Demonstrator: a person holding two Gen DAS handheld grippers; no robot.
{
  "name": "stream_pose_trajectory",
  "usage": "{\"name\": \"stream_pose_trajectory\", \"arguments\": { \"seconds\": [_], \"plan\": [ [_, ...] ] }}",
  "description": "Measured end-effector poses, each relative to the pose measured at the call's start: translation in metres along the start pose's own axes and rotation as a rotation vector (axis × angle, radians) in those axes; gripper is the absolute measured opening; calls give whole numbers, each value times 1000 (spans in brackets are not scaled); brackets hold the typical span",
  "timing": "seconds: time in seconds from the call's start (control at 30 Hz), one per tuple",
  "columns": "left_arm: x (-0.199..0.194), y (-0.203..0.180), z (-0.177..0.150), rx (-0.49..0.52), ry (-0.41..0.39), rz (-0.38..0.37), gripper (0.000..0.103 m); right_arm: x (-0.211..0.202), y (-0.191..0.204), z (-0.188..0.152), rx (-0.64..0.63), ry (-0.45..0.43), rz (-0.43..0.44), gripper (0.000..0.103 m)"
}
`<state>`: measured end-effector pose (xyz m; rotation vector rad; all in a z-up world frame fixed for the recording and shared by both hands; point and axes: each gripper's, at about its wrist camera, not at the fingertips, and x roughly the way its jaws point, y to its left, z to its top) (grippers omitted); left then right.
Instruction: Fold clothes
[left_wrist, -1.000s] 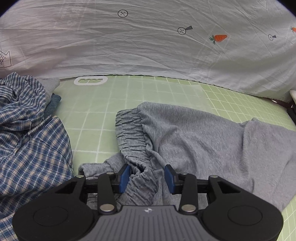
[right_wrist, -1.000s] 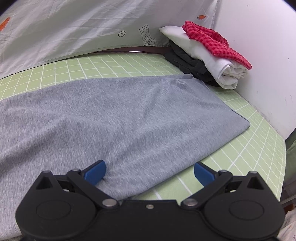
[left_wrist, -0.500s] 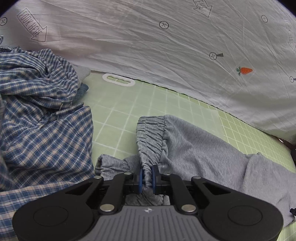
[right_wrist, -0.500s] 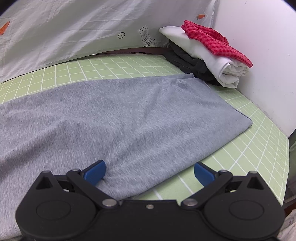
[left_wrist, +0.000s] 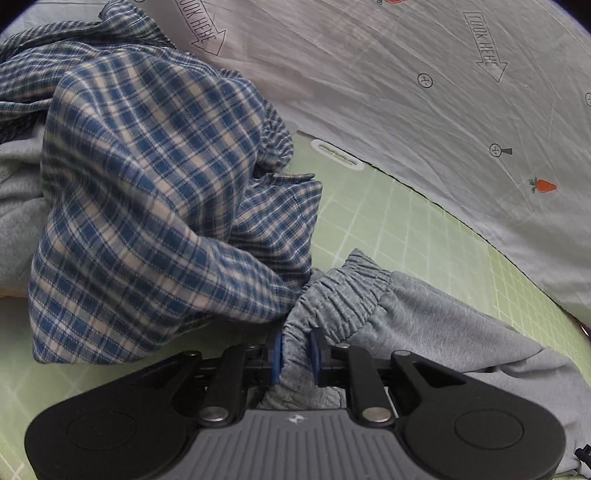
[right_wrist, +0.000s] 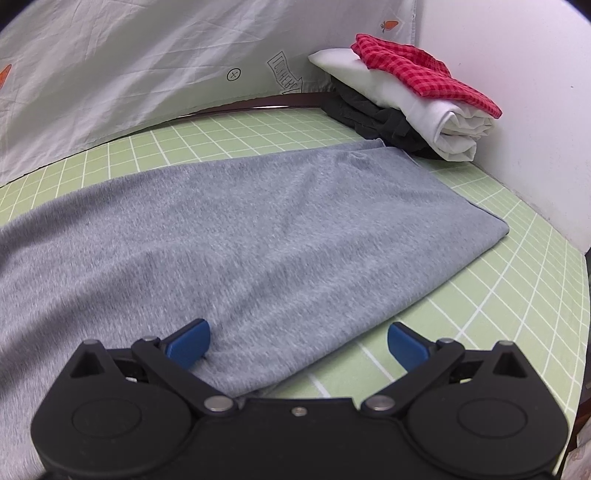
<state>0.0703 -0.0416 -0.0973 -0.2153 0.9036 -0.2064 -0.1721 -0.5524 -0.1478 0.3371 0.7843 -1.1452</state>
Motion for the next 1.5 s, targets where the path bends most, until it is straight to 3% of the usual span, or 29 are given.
{"name": "stream_pose_trajectory", "arguments": {
  "seconds": [0.07,0.13,0.17,0.3,0.57,0.83,1.13,1.27,1.37,1.5],
  "plan": [
    [-1,-2,-1,-4,2,15,40,-1,0,2,-8,12,0,103],
    [-1,-1,-3,-24,-3,21,68,-3,3,4,-35,22,3,103],
    [0,-1,-4,-28,1,20,70,-5,6,5,-57,26,9,103],
    [6,-3,-10,-15,45,54,70,-13,19,12,-144,40,50,103],
    [25,-3,-6,-50,98,71,75,-40,100,31,-327,3,352,103],
    [41,-13,8,-31,110,126,82,-31,186,36,-405,56,590,103],
    [55,-20,16,-24,115,193,100,-10,235,45,-415,60,566,103],
    [59,-22,21,-34,125,220,102,-6,245,53,-384,64,549,103],
    [53,-17,22,-71,144,199,102,-21,236,49,-338,69,562,103],
    [39,-6,20,-145,165,148,102,-40,237,29,-360,100,641,103]
  ]
}}
